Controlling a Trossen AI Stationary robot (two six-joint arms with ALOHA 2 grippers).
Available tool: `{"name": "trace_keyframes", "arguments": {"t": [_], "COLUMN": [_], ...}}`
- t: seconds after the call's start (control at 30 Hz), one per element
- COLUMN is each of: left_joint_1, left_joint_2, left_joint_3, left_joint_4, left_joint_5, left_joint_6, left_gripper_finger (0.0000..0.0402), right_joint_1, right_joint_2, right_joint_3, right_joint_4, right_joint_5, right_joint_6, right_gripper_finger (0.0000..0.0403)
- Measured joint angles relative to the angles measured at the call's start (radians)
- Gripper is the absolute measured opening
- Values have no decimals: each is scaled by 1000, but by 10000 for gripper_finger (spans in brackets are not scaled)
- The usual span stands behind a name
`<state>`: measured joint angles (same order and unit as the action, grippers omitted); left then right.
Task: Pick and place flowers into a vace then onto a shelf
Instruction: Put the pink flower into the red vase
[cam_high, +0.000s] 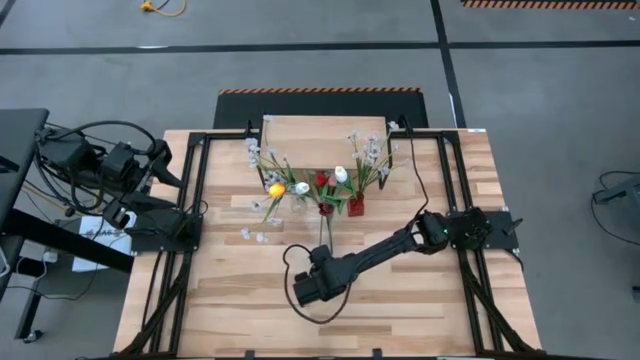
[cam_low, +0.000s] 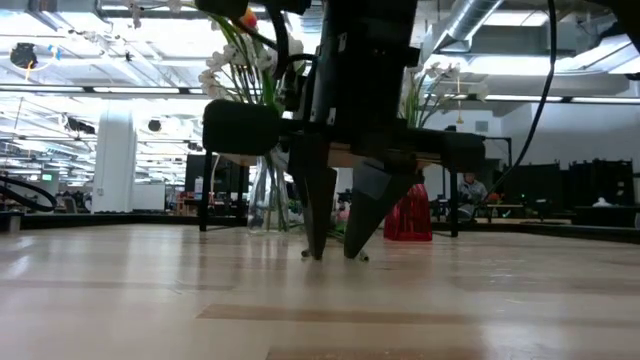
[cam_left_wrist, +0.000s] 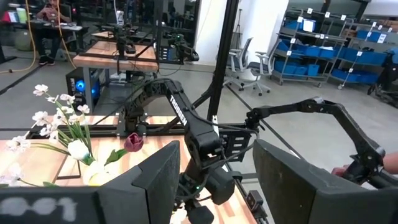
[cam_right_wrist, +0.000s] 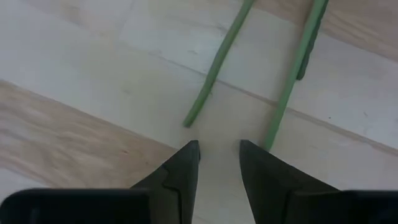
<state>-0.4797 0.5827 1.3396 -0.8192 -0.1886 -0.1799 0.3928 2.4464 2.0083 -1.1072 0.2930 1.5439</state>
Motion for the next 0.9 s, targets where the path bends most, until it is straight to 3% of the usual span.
{"name": "trace_keyframes", "arguments": {"t": [0.1,0.57,0.7,0.9], "left_joint_1": [0,0,0,0], "left_joint_2": [0,0,0,0], "left_joint_3": [0,0,0,0], "left_joint_4": [-1,-4,-8,-8], "left_joint_5": [0,-2,-2,-2], "left_joint_6": [-2,2,2,2], "left_gripper_finger": [193,193,193,193], "right_joint_1": [-2,38,36,29], "right_joint_2": [0,-69,-59,-67], "right_joint_3": [-13,-8,-14,-141], "right_joint_4": [8,-123,-93,23], "right_joint_5": [-20,71,64,18], "right_joint_6": [8,49,29,58], "right_gripper_finger": [111,114,113,113]}}
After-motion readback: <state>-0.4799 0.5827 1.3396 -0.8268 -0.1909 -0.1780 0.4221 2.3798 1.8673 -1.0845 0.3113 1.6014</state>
